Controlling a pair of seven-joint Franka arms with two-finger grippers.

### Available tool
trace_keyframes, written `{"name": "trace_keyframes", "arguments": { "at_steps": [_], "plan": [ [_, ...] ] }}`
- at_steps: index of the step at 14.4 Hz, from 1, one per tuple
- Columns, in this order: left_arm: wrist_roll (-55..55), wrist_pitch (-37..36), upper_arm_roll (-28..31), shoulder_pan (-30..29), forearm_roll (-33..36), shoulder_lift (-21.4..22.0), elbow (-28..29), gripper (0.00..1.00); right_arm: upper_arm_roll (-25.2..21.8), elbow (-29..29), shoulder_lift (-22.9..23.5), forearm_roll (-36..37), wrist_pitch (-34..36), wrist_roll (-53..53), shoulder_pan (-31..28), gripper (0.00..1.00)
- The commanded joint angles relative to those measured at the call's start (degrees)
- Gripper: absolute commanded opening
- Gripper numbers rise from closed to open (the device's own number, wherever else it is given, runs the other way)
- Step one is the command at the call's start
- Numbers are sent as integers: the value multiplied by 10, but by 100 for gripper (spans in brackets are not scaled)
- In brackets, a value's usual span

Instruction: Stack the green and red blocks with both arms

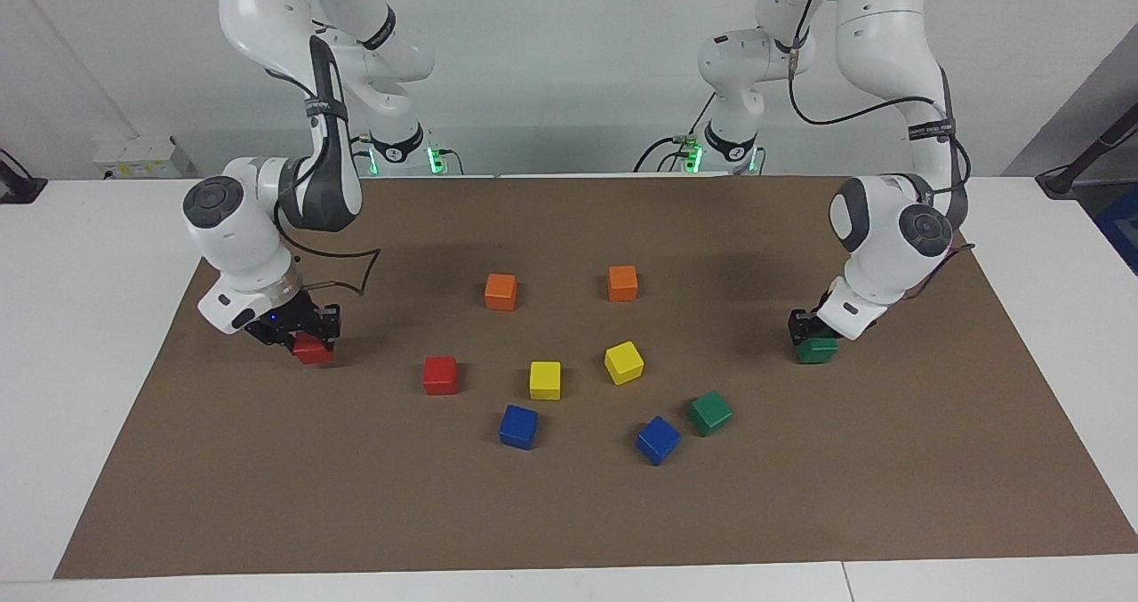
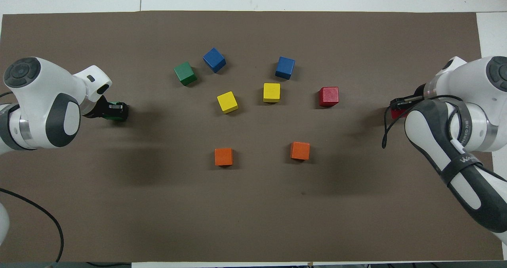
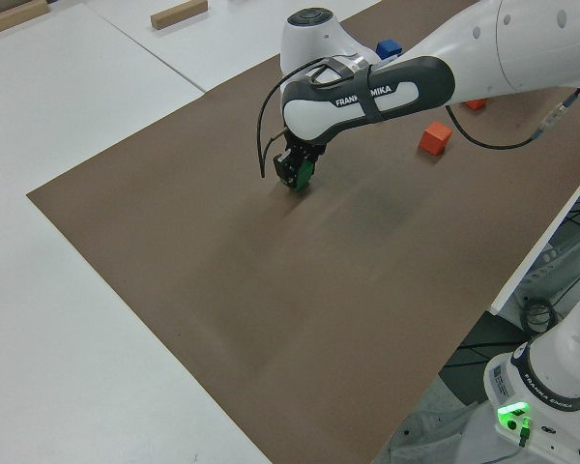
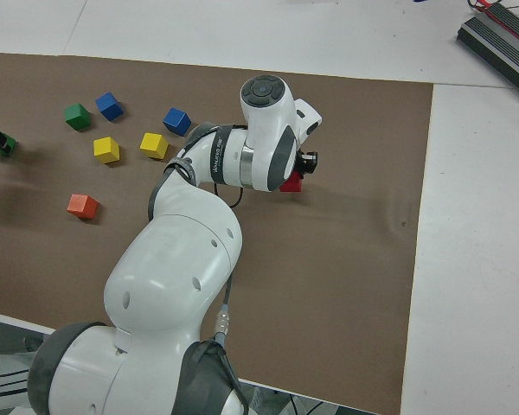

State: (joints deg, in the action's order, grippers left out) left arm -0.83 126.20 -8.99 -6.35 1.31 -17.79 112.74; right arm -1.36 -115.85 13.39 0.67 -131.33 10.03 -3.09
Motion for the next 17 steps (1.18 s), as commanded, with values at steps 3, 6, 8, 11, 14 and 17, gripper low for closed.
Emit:
{"name": "trace_keyframes", "arguments": {
  "at_steps": [3, 6, 8, 11, 14, 17],
  "plan": [
    [9, 12, 1, -14, 6, 0, 2, 100, 0, -14, -2, 0, -16, 15, -3, 0],
    [8, 12, 3, -15, 6, 1, 0, 100, 0, -16, 1, 0, -23, 16, -4, 0],
    [7, -2, 7, -13, 6, 6, -12, 100, 0, -20, 1, 0, -28, 15, -4, 0],
    [54, -40, 6, 6, 5, 1, -66, 100, 0, -20, 2, 0, -29, 15, -4, 0],
    [157, -34, 5, 50, 1, -17, -102, 100, 0, -20, 3, 0, -33, 15, -4, 0],
    [278, -94, 6, 103, 0, -74, -215, 100, 0, -20, 3, 0, -32, 15, -4, 0]
  ]
}}
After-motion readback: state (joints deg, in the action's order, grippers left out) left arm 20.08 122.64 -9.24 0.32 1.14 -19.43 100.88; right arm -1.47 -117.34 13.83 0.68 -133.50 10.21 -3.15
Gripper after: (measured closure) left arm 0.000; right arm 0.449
